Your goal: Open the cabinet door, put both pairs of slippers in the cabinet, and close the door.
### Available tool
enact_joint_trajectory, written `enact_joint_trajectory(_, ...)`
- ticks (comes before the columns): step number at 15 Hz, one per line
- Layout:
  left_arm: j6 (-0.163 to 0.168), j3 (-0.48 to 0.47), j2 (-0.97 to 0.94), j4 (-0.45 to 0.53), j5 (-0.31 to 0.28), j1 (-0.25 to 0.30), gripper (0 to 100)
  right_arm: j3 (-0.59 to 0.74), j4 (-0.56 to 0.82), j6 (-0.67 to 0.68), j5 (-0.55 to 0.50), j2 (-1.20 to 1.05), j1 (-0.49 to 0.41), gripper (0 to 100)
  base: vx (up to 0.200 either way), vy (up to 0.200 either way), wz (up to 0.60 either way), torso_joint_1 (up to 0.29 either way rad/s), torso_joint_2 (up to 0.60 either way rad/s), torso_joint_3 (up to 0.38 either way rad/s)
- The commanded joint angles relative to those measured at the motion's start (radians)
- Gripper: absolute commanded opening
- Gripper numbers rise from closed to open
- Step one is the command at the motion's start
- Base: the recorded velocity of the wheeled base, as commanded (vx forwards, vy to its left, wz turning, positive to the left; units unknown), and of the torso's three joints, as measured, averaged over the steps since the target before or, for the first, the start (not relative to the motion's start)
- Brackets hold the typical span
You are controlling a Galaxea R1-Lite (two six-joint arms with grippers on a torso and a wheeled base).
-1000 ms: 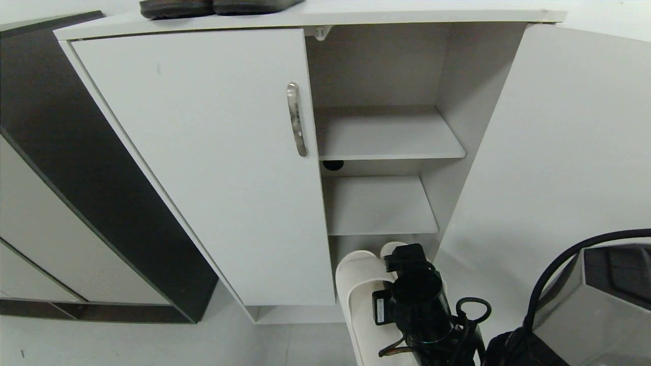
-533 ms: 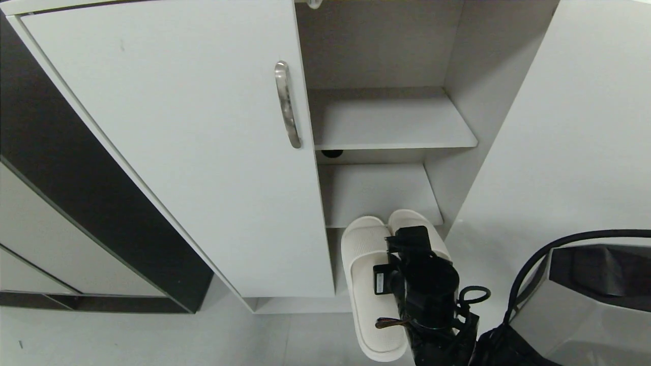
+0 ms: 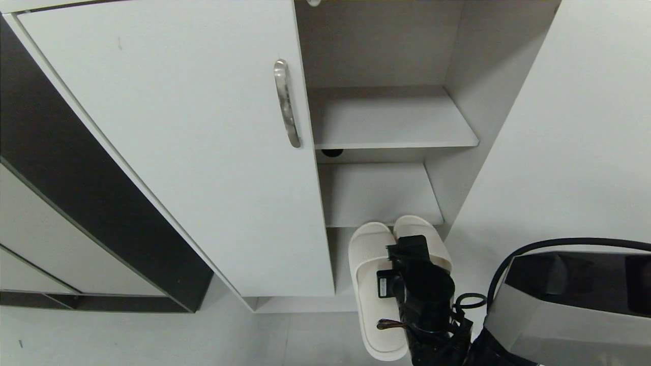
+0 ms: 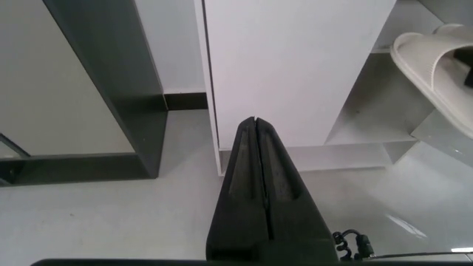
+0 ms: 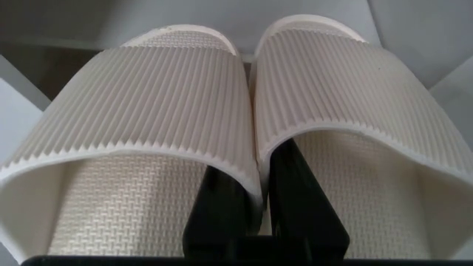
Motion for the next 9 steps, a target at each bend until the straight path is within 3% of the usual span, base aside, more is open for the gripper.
enact_joint_trajectory(1,0.000,0.000,0.002,0.000,0.000,0.001,0,-0.001,0.001,0.002,0.000,0.008,-0.002,0,0.000,0.000,0.00,0.000,0.00,0.000)
enact_joint_trajectory(9,0.001,0.000,0.002,0.000,0.000,0.001,0,-0.007,-0.012,0.002,0.002,0.026,-0.010,0,0.200,0.200,0.00,0.001,0.00,0.004)
